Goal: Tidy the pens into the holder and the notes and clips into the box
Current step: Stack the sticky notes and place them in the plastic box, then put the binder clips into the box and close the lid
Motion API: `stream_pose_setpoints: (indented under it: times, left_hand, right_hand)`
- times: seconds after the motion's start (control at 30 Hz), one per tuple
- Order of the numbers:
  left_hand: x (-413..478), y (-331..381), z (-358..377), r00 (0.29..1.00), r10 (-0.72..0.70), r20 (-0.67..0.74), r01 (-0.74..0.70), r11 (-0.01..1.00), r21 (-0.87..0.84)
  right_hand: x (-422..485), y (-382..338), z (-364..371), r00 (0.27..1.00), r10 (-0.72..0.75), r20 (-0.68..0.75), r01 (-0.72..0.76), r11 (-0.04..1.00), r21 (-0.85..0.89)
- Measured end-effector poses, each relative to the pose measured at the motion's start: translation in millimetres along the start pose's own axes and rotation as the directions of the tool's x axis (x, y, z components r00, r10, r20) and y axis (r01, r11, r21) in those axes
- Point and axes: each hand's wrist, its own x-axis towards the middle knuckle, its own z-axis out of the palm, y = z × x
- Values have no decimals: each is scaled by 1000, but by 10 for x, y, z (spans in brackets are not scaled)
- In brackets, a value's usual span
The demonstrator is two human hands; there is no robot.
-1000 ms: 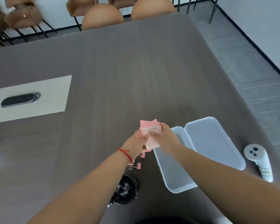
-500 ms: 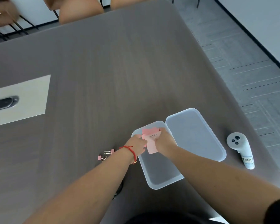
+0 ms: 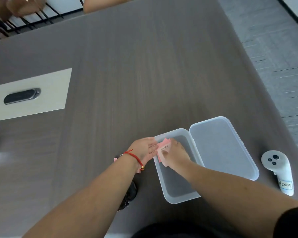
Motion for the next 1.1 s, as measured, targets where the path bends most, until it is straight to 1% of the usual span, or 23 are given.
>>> stream_pose_setpoints:
  times: [0.07,0.1,0.17,0.27,0.4,0.5,0.6,0.67,0.7,0.73,0.77,0.8,0.83,0.87,0.9,0.93,0.97,1.0,1.03,1.1]
  left_hand:
    - [-1,6,17,1000,3,15,-3,1000,5]
    - [0,5,17,1000,5,17,-5,1000,16]
    - [9,6,3,999,19,26,-20,1000,22]
    - [-20,49,-52,996,54,66,-57,998,41]
    - [-36,149,-219,991,83,101,-84,996,8]
    - [-37,237,-407,995,51,90,-46,997,-54]
    - [-17,274,-668,999,29,25,-28,999,-34]
    - [47,251,-905,996,50,-71,-47,998,46]
    - [81,241,-1018,991,58,-119,-47,995,93]
    - [130,212,-1145,985,67,-156,-39,984,172]
    - [188,173,-1278,976,102,-193,-32,941,336]
    - [239,132,-1414,959,164,-231,-8,831,556]
    - [278,83,-1542,937,245,-249,28,658,753]
    - [293,34,-1657,917,319,-240,56,493,868]
    - [277,-10,-1744,915,343,-214,72,382,921]
    - [243,-56,-1813,924,334,-184,77,310,948]
    - [214,-112,-1872,940,304,-154,72,262,962]
    - [179,-161,-1919,955,264,-132,73,224,972]
    - [171,-218,-1965,965,231,-121,76,193,978]
    - [166,-342,-2022,978,190,-89,62,144,988]
  right_hand:
    - [-8,-8,-2,1000,-6,-30,0,981,-196]
    - [12,-3,-16,999,1,-45,-12,968,-252]
    - [67,-5,-74,998,13,-64,-30,960,-278]
    - [122,-30,-170,997,36,-64,-47,983,-179]
    - [183,-3,-276,997,34,-69,-40,996,-84]
    - [217,-2,-376,989,105,-108,-103,994,22]
    - [185,-40,-452,986,132,-104,-123,988,89]
    - [109,-96,-454,988,116,-98,-103,986,129]
    - [59,-142,-444,989,95,-116,-79,988,134]
    - [-4,-203,-424,984,63,-164,-40,989,141]
    - [-84,-275,-397,970,14,-242,24,988,153]
    - [-188,-366,-373,940,-60,-335,118,981,154]
    - [-302,-469,-343,890,-165,-424,239,963,126]
    - [-410,-580,-292,830,-288,-477,360,931,64]
    - [-509,-686,-218,779,-412,-473,463,886,-10]
    - [-593,-786,-124,748,-516,-416,539,839,-71]
    - [-648,-875,-11,745,-586,-319,582,805,-117]
    - [-671,-945,115,763,-614,-202,591,789,-166]
    - [-660,-996,249,793,-603,-87,571,786,-238]
    - [-562,-1026,515,870,-488,75,470,773,-425]
